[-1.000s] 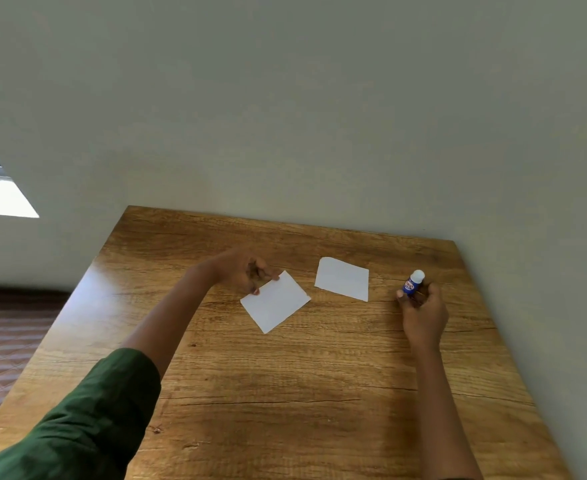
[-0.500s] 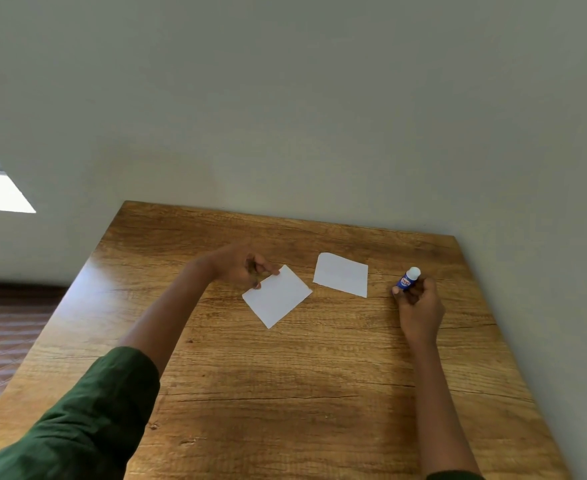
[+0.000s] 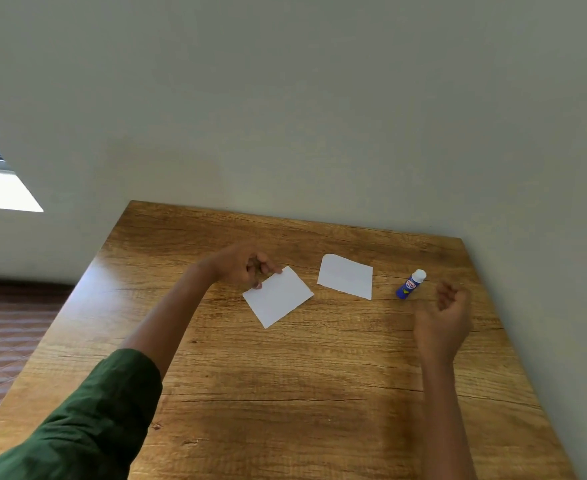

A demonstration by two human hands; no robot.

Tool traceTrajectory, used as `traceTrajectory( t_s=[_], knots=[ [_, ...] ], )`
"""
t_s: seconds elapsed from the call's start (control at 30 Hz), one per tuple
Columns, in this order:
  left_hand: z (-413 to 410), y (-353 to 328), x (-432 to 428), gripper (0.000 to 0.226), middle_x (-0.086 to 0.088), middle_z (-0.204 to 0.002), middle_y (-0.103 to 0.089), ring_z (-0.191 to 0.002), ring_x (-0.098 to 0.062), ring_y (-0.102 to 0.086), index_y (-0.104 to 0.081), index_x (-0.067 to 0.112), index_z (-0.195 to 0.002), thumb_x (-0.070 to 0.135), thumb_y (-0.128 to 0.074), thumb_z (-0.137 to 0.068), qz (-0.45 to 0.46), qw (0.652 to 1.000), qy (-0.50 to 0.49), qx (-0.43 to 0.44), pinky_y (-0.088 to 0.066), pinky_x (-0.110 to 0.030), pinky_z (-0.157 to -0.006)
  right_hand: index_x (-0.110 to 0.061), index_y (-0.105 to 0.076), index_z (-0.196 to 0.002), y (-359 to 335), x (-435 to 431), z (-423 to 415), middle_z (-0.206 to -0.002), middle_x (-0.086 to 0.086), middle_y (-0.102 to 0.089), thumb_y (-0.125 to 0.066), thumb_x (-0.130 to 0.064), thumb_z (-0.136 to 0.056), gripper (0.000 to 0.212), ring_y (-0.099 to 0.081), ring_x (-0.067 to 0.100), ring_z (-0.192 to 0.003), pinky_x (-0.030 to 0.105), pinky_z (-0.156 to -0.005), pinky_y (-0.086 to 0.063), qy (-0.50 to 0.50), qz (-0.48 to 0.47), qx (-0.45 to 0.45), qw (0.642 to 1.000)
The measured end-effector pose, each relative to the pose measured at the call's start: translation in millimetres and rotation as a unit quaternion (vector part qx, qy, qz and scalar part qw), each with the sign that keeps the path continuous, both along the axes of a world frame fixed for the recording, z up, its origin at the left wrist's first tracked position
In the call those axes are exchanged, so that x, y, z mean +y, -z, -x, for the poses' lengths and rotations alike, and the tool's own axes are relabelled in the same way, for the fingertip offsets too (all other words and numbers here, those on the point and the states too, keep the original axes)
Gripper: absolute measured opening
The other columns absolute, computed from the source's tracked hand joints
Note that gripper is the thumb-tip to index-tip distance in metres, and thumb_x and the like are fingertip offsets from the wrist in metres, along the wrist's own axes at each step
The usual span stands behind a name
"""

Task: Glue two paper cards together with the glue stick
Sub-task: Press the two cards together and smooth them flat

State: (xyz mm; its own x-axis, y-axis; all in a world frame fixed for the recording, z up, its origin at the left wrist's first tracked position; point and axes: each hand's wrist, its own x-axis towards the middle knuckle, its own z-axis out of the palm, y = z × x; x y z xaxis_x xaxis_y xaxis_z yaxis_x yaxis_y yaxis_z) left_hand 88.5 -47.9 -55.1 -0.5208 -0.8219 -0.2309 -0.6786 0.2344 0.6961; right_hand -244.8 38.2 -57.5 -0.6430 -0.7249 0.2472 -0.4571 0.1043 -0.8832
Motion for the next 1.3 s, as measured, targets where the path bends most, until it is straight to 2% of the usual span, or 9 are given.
traceTrajectory(
  t_s=[0.1, 0.17, 0.33, 0.47, 0.67, 0.73, 0.9, 1.13, 1.3],
  knots=[
    [0, 1, 0, 0.047, 0.011, -0.090, -0.062, -0.067, -0.008, -0.053, -0.067, 0.024, -0.111, 0.000, -0.073, -0.071, -0.003, 1.000, -0.006, 0.002, -0.042, -0.015, -0.064, -0.002, -0.057, -0.107, -27, 15, -22, -0.103, 0.013, -0.061, -0.063, 0.006, -0.072, 0.036, -0.058, 0.021, -0.092, 0.008, -0.077, -0.041, 0.029, 0.110, 0.082, 0.990],
    [0, 1, -1, 0.046, 0.014, -0.089, -0.063, -0.068, -0.014, -0.054, -0.067, 0.026, -0.110, 0.001, -0.073, -0.071, -0.004, 1.000, -0.007, 0.008, -0.043, -0.018, -0.066, -0.003, -0.060, -0.100, -35, 20, -46, -0.094, 0.009, -0.062, -0.064, 0.005, -0.076, 0.026, -0.057, 0.017, -0.083, 0.009, -0.073, -0.043, -0.034, 0.137, 0.091, 0.986],
    [4, -1, 2, 0.046, 0.014, -0.092, -0.066, -0.069, 0.001, -0.056, -0.067, 0.026, -0.109, -0.001, -0.070, -0.072, 0.003, 0.999, -0.015, 0.032, -0.047, -0.012, -0.066, -0.018, -0.055, -0.116, -11, -1, -104, -0.115, -0.003, -0.058, -0.067, -0.015, -0.083, 0.035, -0.055, 0.010, -0.103, 0.029, -0.085, -0.050, -0.295, -0.103, 0.021, 0.950],
    [6, -4, 6, 0.046, 0.021, -0.086, -0.065, -0.076, -0.005, -0.059, -0.068, 0.027, -0.109, -0.001, -0.069, -0.072, 0.017, 0.999, -0.014, 0.044, -0.050, -0.022, -0.075, -0.017, -0.036, -0.134, -4, -31, -120, -0.118, 0.003, -0.061, -0.068, -0.035, -0.083, 0.063, -0.057, 0.011, -0.098, 0.016, -0.072, -0.044, -0.373, -0.204, -0.048, 0.904],
    [8, -8, 11, 0.045, 0.025, -0.085, -0.068, -0.078, 0.004, -0.064, -0.067, 0.026, -0.107, -0.007, -0.061, -0.077, 0.009, 0.993, -0.020, 0.114, -0.050, -0.012, -0.068, -0.020, -0.039, -0.129, -4, -49, -128, -0.090, 0.002, -0.068, -0.075, -0.020, -0.078, 0.062, -0.058, -0.002, -0.077, 0.009, -0.056, -0.040, -0.368, -0.184, -0.058, 0.910],
    [8, -7, 14, 0.042, 0.015, -0.092, -0.072, -0.080, 0.000, -0.066, -0.068, 0.021, -0.106, -0.009, -0.057, -0.078, -0.009, 0.983, -0.050, 0.177, -0.051, -0.015, -0.070, -0.020, -0.041, -0.127, -1, -50, -127, -0.088, 0.000, -0.067, -0.074, -0.017, -0.078, 0.059, -0.059, 0.000, -0.076, 0.009, -0.055, -0.042, -0.359, -0.184, -0.069, 0.912],
    [9, -5, 20, 0.041, -0.006, -0.112, -0.068, -0.089, -0.008, -0.066, -0.061, 0.016, -0.118, 0.000, -0.058, -0.080, -0.030, 0.944, -0.136, 0.298, -0.053, -0.023, -0.080, -0.021, -0.043, -0.125, 4, -48, -124, -0.088, 0.001, -0.065, -0.074, -0.018, -0.078, 0.057, -0.060, 0.009, -0.080, 0.018, -0.065, -0.045, -0.342, -0.173, -0.094, 0.919],
    [17, 12, 29, 0.066, -0.007, -0.118, -0.065, -0.110, -0.019, -0.061, -0.050, 0.020, -0.129, 0.017, -0.076, -0.069, -0.117, 0.867, -0.256, 0.412, -0.050, -0.033, -0.091, -0.030, -0.046, -0.117, 4, -51, -114, -0.103, 0.006, -0.069, -0.072, -0.020, -0.080, 0.045, -0.065, 0.020, -0.097, 0.042, -0.083, -0.055, -0.279, -0.124, -0.243, 0.921],
    [35, 20, 40, 0.037, -0.008, -0.106, -0.071, -0.102, -0.025, -0.066, -0.063, 0.011, -0.113, 0.004, -0.070, -0.077, -0.171, 0.835, -0.312, 0.421, -0.056, -0.038, -0.082, -0.031, -0.048, -0.112, 2, -51, -113, -0.104, 0.008, -0.069, -0.070, -0.017, -0.082, 0.039, -0.066, 0.020, -0.096, 0.044, -0.083, -0.055, -0.299, -0.125, -0.252, 0.912]
  ],
)
